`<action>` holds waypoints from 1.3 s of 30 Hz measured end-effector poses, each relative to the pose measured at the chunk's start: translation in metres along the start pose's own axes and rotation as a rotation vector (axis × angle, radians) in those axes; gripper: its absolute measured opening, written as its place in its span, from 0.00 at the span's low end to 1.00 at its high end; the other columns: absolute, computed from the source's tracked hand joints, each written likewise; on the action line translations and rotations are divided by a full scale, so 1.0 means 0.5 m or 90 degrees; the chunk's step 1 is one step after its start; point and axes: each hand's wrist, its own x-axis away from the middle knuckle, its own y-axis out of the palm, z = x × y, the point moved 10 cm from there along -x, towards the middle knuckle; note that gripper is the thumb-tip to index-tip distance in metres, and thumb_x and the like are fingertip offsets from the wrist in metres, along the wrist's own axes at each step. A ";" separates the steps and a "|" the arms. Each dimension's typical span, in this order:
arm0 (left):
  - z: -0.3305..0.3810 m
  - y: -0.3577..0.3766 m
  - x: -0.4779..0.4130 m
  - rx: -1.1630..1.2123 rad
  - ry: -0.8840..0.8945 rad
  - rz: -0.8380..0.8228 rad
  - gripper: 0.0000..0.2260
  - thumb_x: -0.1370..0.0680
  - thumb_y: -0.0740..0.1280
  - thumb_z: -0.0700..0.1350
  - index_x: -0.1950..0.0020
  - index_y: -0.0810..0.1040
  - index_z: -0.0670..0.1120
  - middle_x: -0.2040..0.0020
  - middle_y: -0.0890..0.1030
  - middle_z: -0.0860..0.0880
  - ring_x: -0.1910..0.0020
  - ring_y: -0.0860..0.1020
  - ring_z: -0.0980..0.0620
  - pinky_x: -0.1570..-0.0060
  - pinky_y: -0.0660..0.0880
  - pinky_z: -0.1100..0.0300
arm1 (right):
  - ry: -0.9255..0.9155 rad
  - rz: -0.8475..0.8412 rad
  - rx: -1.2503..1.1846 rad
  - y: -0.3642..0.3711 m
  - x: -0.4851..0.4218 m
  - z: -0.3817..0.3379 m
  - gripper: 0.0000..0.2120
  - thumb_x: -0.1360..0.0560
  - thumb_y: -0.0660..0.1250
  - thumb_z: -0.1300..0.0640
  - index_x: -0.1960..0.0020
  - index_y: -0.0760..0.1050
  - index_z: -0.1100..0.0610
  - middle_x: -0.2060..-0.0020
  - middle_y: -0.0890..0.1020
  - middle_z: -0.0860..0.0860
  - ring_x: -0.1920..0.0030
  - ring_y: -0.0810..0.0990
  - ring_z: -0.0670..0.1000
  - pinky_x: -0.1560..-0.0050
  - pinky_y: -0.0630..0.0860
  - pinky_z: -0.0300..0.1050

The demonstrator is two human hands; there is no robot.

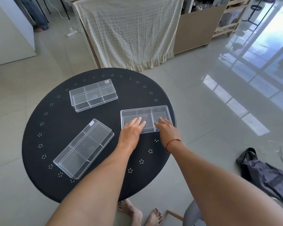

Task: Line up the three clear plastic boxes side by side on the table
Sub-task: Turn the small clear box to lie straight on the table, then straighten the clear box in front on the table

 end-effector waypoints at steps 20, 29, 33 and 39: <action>-0.446 -0.104 0.338 0.094 -0.649 -0.086 0.25 0.23 0.62 0.56 0.31 0.69 0.43 0.29 0.69 0.41 0.30 0.66 0.39 0.37 0.69 0.48 | -0.095 -0.171 -0.146 0.012 -0.048 -0.412 0.26 0.22 0.61 0.58 0.25 0.62 0.60 0.30 0.71 0.58 0.32 0.72 0.60 0.34 0.70 0.51; -0.523 -0.046 0.421 0.237 -0.821 -0.150 0.26 0.26 0.62 0.59 0.32 0.73 0.46 0.34 0.76 0.46 0.35 0.75 0.43 0.42 0.72 0.55 | 0.009 -0.211 -0.176 0.089 -0.059 -0.439 0.36 0.25 0.65 0.55 0.23 0.51 0.60 0.31 0.71 0.61 0.32 0.71 0.63 0.33 0.71 0.58; -0.528 -0.043 0.400 0.305 -0.818 -0.114 0.23 0.23 0.59 0.54 0.32 0.73 0.43 0.34 0.76 0.44 0.37 0.76 0.42 0.45 0.72 0.55 | 0.062 -0.231 -0.176 0.100 -0.065 -0.426 0.32 0.23 0.63 0.53 0.24 0.55 0.60 0.29 0.66 0.60 0.31 0.69 0.62 0.32 0.70 0.58; -0.552 -0.035 0.375 0.385 -0.829 -0.022 0.26 0.23 0.62 0.56 0.32 0.69 0.40 0.34 0.74 0.41 0.38 0.76 0.40 0.45 0.74 0.51 | 0.118 -0.297 -0.190 0.143 -0.056 -0.401 0.31 0.21 0.56 0.45 0.24 0.57 0.60 0.29 0.70 0.58 0.31 0.72 0.61 0.31 0.69 0.55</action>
